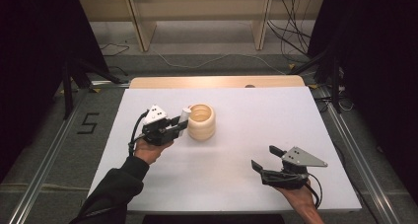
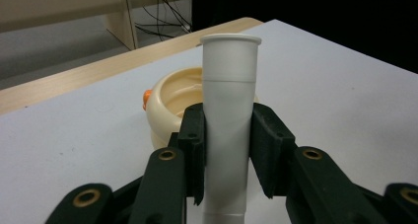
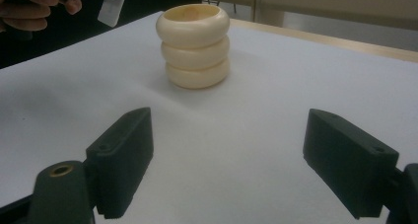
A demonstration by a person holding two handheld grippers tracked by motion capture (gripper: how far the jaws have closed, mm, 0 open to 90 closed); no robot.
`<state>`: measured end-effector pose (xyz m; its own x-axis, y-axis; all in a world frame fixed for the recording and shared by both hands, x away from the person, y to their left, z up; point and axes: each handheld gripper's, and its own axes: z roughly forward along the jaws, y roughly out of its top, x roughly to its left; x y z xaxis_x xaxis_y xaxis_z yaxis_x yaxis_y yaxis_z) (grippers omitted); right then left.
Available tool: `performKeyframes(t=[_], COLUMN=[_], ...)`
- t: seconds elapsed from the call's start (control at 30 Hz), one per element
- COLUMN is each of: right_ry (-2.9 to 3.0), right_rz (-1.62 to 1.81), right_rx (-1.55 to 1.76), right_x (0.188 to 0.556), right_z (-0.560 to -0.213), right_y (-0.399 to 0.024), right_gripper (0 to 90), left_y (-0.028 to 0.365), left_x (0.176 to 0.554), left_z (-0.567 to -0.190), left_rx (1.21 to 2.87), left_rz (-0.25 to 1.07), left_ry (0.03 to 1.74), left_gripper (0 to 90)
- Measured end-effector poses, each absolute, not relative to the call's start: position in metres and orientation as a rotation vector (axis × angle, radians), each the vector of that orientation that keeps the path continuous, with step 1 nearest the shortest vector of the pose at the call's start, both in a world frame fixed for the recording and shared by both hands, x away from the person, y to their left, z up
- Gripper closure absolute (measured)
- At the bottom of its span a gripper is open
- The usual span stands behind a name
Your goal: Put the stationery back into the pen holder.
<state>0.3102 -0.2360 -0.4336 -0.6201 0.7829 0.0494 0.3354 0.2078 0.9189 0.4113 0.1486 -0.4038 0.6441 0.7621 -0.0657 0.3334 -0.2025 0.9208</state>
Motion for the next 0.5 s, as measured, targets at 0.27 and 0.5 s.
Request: performKeyframes(t=[0.27,0.5], right_ry=[2.059,2.06], right_rz=[1.397,1.394], right_rx=[1.035,1.035], right_x=[0.311,0.311], right_z=[-0.434,-0.434], right_y=[-0.235,-0.236], right_gripper=[19.8,19.8], left_y=[0.145,0.138], left_x=[0.415,0.423], left_z=[-0.402,-0.401], left_rx=[1.72,1.691], left_rz=[0.509,0.534], left_ry=[0.917,0.92], left_gripper=[68.8,68.7])
